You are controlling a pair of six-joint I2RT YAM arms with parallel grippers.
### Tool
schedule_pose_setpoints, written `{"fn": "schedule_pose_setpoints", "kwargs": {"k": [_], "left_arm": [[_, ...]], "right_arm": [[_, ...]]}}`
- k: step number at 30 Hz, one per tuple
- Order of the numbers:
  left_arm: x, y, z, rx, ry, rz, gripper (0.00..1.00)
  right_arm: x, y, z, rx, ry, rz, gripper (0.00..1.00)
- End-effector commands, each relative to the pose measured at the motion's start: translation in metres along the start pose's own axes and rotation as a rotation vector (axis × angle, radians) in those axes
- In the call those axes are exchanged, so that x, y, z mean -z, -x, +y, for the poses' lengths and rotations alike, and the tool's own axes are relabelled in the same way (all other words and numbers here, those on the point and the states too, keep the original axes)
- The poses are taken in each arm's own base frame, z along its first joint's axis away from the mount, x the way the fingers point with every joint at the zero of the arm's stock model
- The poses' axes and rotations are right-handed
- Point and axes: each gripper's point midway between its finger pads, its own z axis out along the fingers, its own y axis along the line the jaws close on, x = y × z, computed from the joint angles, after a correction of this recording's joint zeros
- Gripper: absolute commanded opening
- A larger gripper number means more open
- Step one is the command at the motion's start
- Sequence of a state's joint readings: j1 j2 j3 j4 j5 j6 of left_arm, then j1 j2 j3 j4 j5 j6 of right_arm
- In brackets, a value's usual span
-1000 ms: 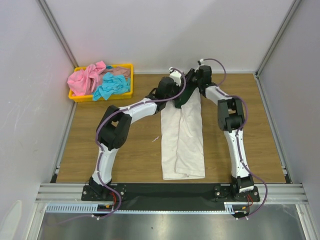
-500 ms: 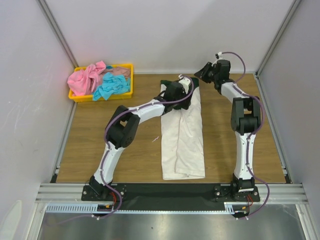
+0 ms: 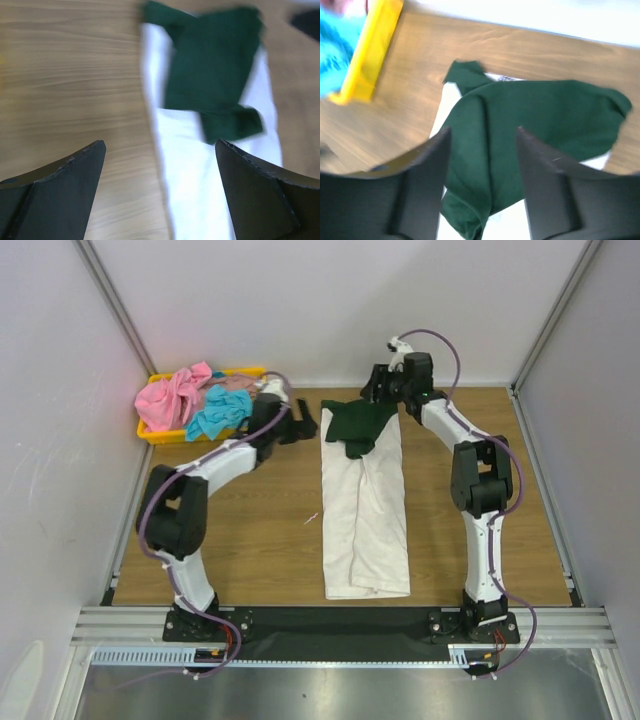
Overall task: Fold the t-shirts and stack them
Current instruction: Fold the tshirt
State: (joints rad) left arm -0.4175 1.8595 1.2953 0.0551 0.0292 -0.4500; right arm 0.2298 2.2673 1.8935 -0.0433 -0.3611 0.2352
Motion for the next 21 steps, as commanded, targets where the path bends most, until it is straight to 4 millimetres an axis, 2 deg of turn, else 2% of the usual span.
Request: {"fn": "schedule_pose_setpoints", "kwargs": {"k": [1, 3, 4, 5, 7, 8, 17, 21], "left_arm": [[0.024, 0.012, 0.038, 0.169, 0.074, -0.065, 0.98], [0.03, 0.007, 0.044, 0.18, 0.085, -0.06, 0.98], [0.031, -0.003, 0.049, 0.189, 0.095, -0.043, 0.98], [0.036, 0.0, 0.048, 0.192, 0.089, -0.057, 0.98], [0.04, -0.008, 0.051, 0.197, 0.092, -0.051, 0.98], [0.043, -0.007, 0.05, 0.199, 0.089, -0.06, 0.99], [0.062, -0.014, 0.074, 0.237, 0.122, -0.082, 0.99], [0.069, -0.012, 0.079, 0.242, 0.124, -0.094, 0.99]], "right_arm": [[0.004, 0.007, 0.071, 0.39, 0.062, 0.011, 0.67], [-0.004, -0.016, 0.077, 0.575, 0.044, 0.051, 0.75], [-0.008, -0.025, 0.081, 0.633, 0.028, 0.065, 0.8], [-0.012, -0.034, 0.09, 0.706, -0.022, 0.075, 0.84], [-0.02, -0.05, 0.088, 0.842, -0.068, 0.108, 0.92], [-0.022, -0.055, 0.089, 0.884, -0.114, 0.121, 0.94], [-0.03, -0.083, 0.089, 1.0, -0.138, 0.203, 0.95], [-0.036, -0.101, 0.08, 1.011, -0.143, 0.261, 0.93]]}}
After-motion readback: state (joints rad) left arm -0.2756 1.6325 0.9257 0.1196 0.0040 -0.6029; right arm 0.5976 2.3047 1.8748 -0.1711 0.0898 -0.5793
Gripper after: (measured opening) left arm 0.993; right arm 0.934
